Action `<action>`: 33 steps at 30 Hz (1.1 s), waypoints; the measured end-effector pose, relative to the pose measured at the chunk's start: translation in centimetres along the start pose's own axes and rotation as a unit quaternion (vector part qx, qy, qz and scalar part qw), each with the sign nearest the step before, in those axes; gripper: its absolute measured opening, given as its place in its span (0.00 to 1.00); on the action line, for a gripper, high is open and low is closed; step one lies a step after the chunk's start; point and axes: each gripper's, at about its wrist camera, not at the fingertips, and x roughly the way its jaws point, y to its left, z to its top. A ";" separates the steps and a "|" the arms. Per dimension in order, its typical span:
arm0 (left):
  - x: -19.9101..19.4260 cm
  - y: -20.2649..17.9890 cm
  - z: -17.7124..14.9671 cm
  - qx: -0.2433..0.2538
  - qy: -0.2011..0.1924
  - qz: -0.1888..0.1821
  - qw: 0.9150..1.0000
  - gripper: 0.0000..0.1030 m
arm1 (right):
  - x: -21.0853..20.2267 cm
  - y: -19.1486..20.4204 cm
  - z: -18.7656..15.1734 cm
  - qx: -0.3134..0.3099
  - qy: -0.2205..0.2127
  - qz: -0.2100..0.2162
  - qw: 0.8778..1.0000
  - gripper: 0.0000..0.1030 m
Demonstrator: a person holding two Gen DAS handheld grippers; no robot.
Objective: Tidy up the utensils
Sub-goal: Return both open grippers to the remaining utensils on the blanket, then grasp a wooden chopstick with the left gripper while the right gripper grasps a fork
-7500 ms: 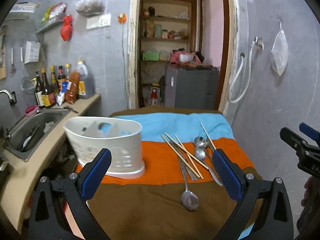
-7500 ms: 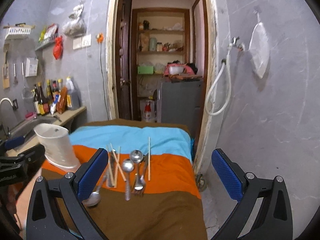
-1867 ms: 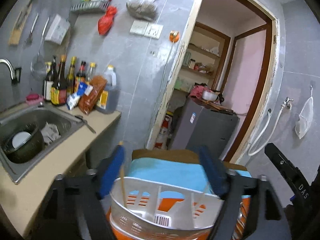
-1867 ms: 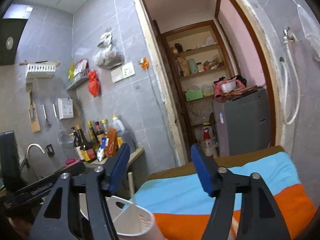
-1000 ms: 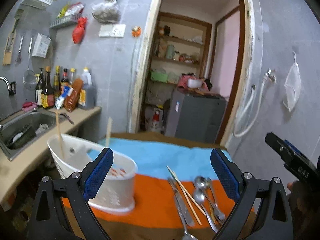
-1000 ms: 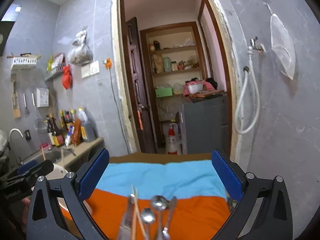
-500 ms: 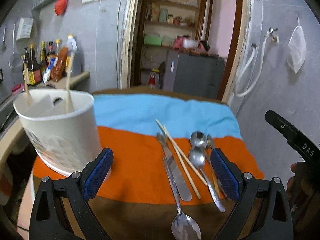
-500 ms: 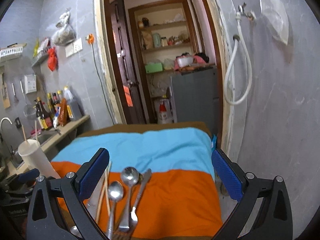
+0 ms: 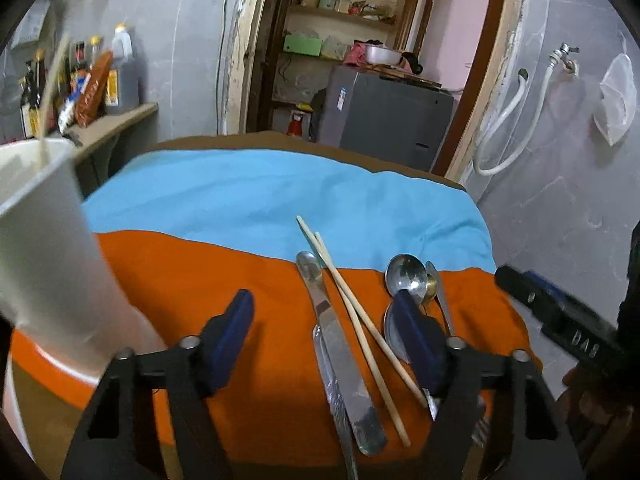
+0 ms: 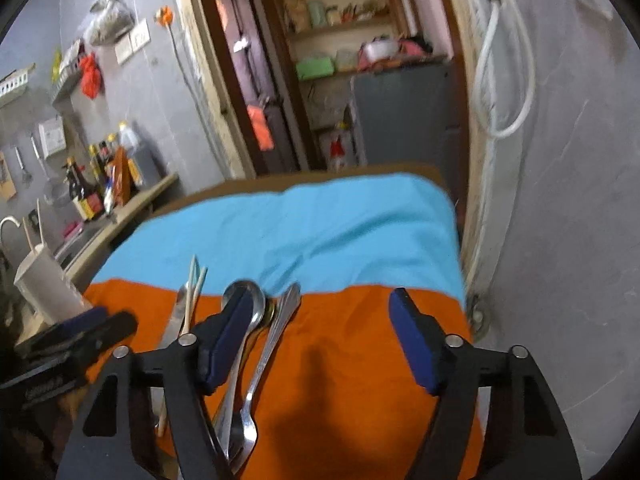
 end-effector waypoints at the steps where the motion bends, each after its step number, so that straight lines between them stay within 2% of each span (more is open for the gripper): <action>1: 0.5 0.1 0.2 -0.004 0.006 -0.005 1.000 0.50 | 0.4 0.0 0.0 -0.001 0.011 0.006 1.000 0.62; 3: 1.1 0.3 0.5 -0.008 0.013 -0.010 1.000 0.44 | 0.8 0.2 -0.1 -0.006 0.024 0.014 1.000 0.55; 7: 2.1 0.3 1.2 -0.010 0.024 -0.023 0.999 0.33 | 1.7 0.8 -0.3 -0.022 0.051 0.022 0.998 0.49; 13: 3.9 0.1 1.6 -0.020 0.057 -0.041 0.997 0.22 | 2.7 1.0 -0.4 -0.030 0.079 0.027 0.996 0.38; 17: 5.2 0.6 1.7 -0.031 0.082 -0.042 0.995 0.19 | 3.3 1.1 -0.6 -0.035 0.097 0.034 0.994 0.32; 21: 5.7 0.7 2.0 -0.043 0.091 -0.046 0.994 0.12 | 3.9 1.4 -0.7 -0.042 0.113 0.040 0.992 0.27; 25: 6.1 1.3 2.2 -0.061 0.103 -0.050 0.992 0.08 | 4.6 1.8 -0.9 -0.053 0.132 0.045 0.989 0.25; 31: 5.5 1.7 2.3 -0.071 0.107 -0.051 0.990 0.02 | 4.7 2.3 -0.9 -0.060 0.137 0.039 0.988 0.24; 33: 5.3 1.8 2.0 -0.073 0.106 -0.050 0.990 0.02 | 4.7 2.5 -0.9 -0.062 0.138 0.039 0.988 0.14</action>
